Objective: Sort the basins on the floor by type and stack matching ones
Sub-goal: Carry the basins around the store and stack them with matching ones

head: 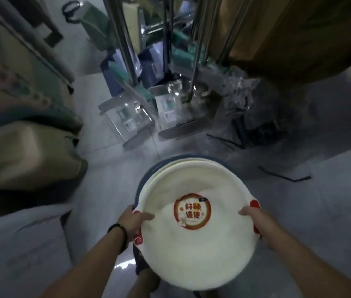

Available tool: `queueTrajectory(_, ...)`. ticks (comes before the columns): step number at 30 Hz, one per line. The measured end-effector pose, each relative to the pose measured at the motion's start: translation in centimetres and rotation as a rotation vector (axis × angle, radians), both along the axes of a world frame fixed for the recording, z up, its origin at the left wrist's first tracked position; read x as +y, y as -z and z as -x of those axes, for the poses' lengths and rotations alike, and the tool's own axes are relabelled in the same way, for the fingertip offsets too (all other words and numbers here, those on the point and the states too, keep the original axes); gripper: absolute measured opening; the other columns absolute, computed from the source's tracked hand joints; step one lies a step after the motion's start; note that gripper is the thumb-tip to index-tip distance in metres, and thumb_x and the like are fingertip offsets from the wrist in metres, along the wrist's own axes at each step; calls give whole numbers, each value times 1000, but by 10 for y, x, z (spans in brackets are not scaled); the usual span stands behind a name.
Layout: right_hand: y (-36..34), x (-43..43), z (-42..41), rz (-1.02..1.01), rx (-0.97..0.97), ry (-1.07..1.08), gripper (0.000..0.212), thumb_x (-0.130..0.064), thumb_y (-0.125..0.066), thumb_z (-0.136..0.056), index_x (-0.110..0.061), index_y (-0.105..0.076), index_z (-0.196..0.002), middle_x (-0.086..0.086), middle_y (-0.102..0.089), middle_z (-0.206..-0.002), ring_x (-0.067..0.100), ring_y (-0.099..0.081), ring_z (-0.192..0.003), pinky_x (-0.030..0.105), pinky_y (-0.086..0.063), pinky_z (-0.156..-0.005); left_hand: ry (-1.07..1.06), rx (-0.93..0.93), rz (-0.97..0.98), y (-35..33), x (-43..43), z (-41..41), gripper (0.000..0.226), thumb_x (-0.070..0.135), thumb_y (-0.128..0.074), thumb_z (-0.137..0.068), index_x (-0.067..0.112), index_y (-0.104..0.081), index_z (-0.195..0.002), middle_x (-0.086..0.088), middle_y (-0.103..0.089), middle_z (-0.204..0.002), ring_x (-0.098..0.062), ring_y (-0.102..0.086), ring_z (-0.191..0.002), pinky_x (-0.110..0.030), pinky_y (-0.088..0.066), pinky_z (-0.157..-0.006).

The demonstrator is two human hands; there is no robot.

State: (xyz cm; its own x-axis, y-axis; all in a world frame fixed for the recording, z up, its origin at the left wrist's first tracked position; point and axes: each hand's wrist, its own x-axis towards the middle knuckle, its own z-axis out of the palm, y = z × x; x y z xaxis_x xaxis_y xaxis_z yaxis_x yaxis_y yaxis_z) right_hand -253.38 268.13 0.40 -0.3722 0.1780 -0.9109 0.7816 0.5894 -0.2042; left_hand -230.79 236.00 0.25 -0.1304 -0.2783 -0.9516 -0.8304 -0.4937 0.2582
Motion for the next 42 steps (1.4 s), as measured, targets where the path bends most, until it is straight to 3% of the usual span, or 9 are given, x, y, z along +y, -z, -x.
queueTrajectory(3, 56, -5, 10, 12, -14, -73, 73, -39, -84, -40, -10, -77, -107, 20, -79, -103, 47, -74, -99, 59, -61, -88, -10, -28, 51, 28, -3, 0, 57, 22, -81, -63, 12, -67, -117, -15, -78, -97, -38, -76, -85, -54, -63, -77)
queueTrajectory(5, 69, -17, 10, -2, -66, -98, 71, -40, -86, -44, -11, -76, -108, 17, -79, -107, 44, -74, -100, 53, -61, -90, 11, -23, 85, 36, -6, 5, 51, 26, -78, -69, 14, -67, -117, -14, -77, -95, -34, -72, -75, -44, -59, -65)
queueTrajectory(7, 65, -34, 5, -1, -90, -121, 53, -36, -89, -61, -13, -74, -108, 13, -78, -112, 35, -73, -100, 51, -59, -96, 34, -25, 129, 39, -8, 10, 51, 31, -76, -80, 21, -60, -127, -11, -71, -103, -29, -63, -73, -36, -49, -60)
queueTrajectory(10, 60, -49, 2, -30, -75, -214, 27, -18, -77, -92, -5, -69, -115, 15, -72, -119, 31, -67, -98, 44, -57, -90, 102, -58, 187, 34, -7, 14, 58, 27, -70, -94, 24, -44, -146, -4, -59, -122, -28, -59, -98, -37, -49, -73)
queueTrajectory(17, -13, -84, 10, -119, 120, -649, 39, -21, -66, -96, -4, -59, -130, 14, -66, -121, 29, -58, -95, 33, -46, -76, 427, -127, 168, -15, -13, 13, 57, 32, -64, -98, 15, -42, -148, -9, -58, -134, -26, -57, -106, -38, -50, -86)
queueTrajectory(22, -136, -153, -2, 8, 156, -1026, 59, -40, -64, -100, -14, -52, -152, 13, -60, -148, 31, -62, -127, 32, -49, -94, 716, -83, 275, -134, -41, 8, 51, 56, -56, -97, 23, -60, -135, -3, -66, -131, -22, -62, -112, -36, -52, -97)
queueTrajectory(29, -334, -279, -87, 297, 428, -1478, 54, -39, -59, -102, -17, -54, -151, 12, -62, -147, 30, -60, -131, 41, -49, -109, 606, -81, 539, -339, -85, -73, 47, 55, -56, -96, 26, -62, -132, -1, -68, -128, -22, -63, -114, -35, -52, -99)
queueTrajectory(39, -571, -383, -369, 739, 592, -1914, 46, -43, -63, -101, -22, -61, -142, 1, -71, -127, 22, -66, -113, 33, -52, -93, 233, -283, 819, -593, -63, -386, 45, 57, -53, -96, 30, -60, -131, 2, -69, -126, -23, -59, -120, -35, -49, -99)
queueTrajectory(42, -618, -400, -478, 867, 621, -2077, 48, -42, -65, -101, -20, -60, -143, 3, -69, -131, 23, -64, -118, 33, -50, -97, 48, -371, 882, -634, -38, -497, 37, 56, -54, -95, 31, -64, -119, 3, -68, -119, -23, -64, -106, -36, -54, -93)
